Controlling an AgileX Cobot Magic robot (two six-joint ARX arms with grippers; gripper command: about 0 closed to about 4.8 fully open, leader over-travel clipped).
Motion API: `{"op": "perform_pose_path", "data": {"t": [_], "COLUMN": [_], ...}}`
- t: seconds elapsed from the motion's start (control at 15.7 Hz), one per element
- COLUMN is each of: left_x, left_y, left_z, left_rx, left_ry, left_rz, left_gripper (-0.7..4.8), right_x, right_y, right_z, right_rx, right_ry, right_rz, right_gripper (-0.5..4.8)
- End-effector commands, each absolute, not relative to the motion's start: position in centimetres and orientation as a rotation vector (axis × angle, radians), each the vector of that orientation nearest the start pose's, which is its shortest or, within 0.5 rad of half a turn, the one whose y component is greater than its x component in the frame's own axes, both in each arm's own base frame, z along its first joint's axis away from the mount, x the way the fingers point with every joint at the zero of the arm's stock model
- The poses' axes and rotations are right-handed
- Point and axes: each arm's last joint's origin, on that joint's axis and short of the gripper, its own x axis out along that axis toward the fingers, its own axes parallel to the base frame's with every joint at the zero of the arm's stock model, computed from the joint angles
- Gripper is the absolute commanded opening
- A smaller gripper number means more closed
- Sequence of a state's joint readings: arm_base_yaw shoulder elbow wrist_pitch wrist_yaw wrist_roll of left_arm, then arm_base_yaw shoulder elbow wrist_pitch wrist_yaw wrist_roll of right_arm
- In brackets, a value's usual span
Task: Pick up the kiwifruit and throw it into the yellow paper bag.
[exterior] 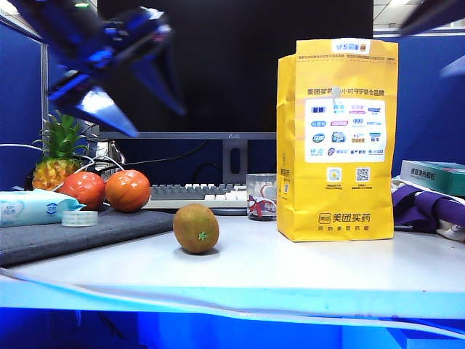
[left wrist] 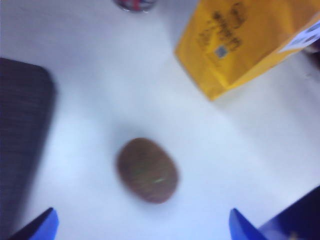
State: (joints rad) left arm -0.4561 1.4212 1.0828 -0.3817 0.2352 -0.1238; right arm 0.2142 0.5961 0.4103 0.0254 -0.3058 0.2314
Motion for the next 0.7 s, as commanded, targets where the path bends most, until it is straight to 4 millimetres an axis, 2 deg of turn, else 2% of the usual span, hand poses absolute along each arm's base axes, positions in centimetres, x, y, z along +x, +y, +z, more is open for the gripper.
{"op": "perform_pose_path", "data": {"t": [0.06,0.25,0.32,0.45,0.7], "left_x": [27.5,27.9,28.1,28.5,29.4], "left_y": [-16.3,-17.9,-18.6,-19.4,-20.4], "left_z": [27.0,25.0,23.8,22.4,21.0], "left_rx": [-0.018,0.008,0.029,0.01,-0.06], "left_ry": [0.807,0.885,0.913,0.948,0.938], "left_rz": [-0.514,-0.481,-0.435,-0.425,-0.407], "left_gripper": [4.79,4.79,4.79,4.79,4.79], "right_x": [17.2,18.8,19.0,19.1,19.1], "right_y": [5.2,5.8,5.9,6.0,6.1], "right_z": [25.0,24.5,24.4,24.5,24.8], "right_rx": [0.261,0.283,0.287,0.286,0.283], "right_ry": [0.365,0.435,0.433,0.419,0.391], "right_rz": [0.673,0.759,0.801,0.823,0.858], "right_gripper": [4.79,4.79,4.79,4.79,4.79]}}
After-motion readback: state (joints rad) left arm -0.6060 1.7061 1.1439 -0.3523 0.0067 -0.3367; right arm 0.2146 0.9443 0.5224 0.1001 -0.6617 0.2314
